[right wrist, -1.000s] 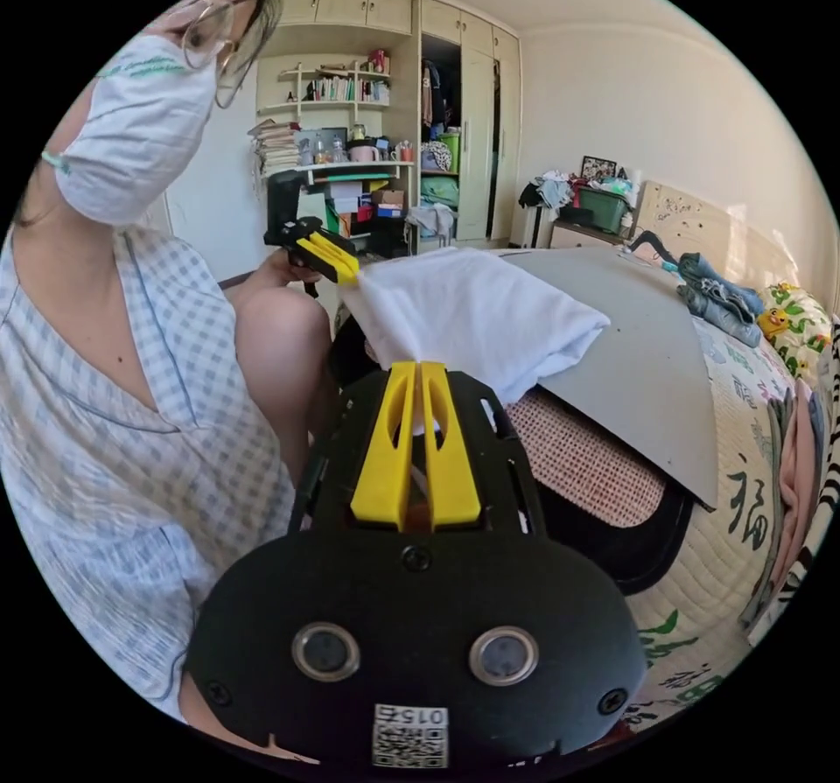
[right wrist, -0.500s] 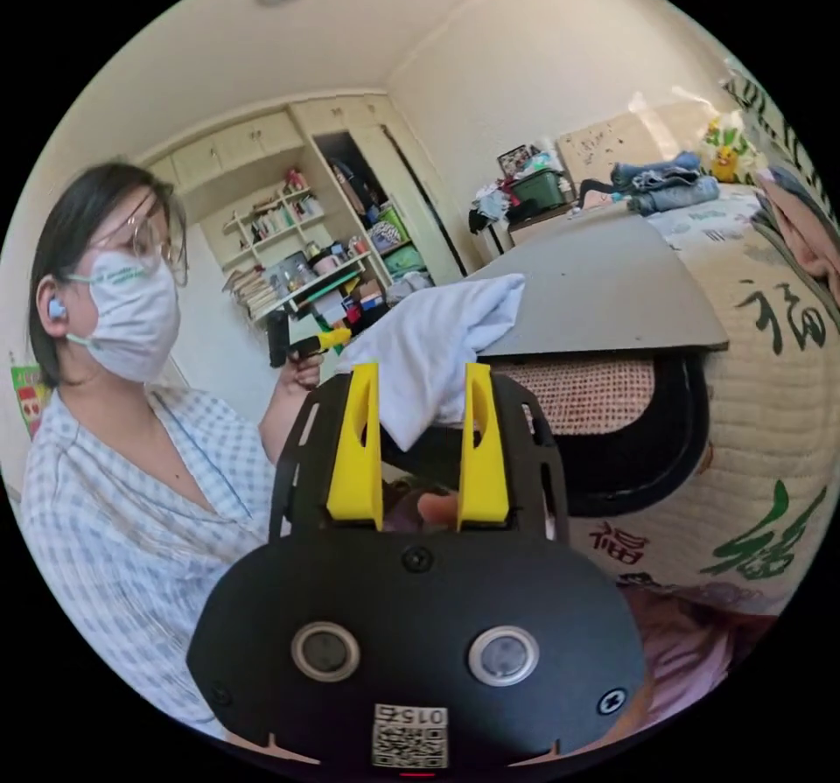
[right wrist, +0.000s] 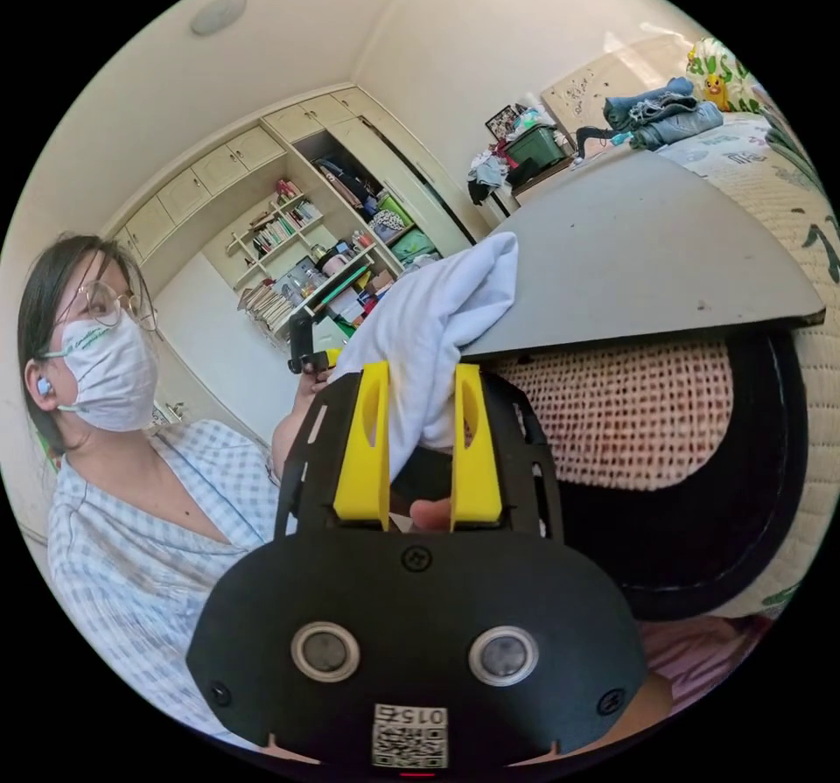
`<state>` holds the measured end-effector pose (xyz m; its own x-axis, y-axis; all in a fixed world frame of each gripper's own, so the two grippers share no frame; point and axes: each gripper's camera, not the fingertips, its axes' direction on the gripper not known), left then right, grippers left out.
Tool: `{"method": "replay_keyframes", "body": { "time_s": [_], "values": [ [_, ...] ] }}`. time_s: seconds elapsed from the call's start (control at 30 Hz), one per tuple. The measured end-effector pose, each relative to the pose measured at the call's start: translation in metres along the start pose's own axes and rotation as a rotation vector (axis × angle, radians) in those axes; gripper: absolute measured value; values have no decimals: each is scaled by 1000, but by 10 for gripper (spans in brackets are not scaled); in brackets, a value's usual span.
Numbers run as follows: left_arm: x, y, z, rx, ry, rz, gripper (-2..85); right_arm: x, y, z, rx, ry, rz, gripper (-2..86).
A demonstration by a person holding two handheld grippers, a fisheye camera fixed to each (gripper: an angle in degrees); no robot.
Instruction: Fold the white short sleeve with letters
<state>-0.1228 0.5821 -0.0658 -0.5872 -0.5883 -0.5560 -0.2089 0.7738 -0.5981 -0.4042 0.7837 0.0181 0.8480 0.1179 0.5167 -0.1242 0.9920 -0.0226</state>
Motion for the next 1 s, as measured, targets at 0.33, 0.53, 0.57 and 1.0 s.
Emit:
{"method": "replay_keyframes", "body": {
  "time_s": [0.33,0.53,0.57,1.0],
  "values": [
    [-15,5,-1,38,-4,46,34,-19,-1,-24,2,26,-51,60],
    [-17,-11,-4,51,-1,78,12,-34,3,-32,12,56,-90,58],
    [-17,-16,-4,49,5,85,11,-35,4,-35,34,43,-90,58],
    [-8,-217,34,-114,100,172,10,-66,-7,-75,181,178,-212,56]
  ]
}}
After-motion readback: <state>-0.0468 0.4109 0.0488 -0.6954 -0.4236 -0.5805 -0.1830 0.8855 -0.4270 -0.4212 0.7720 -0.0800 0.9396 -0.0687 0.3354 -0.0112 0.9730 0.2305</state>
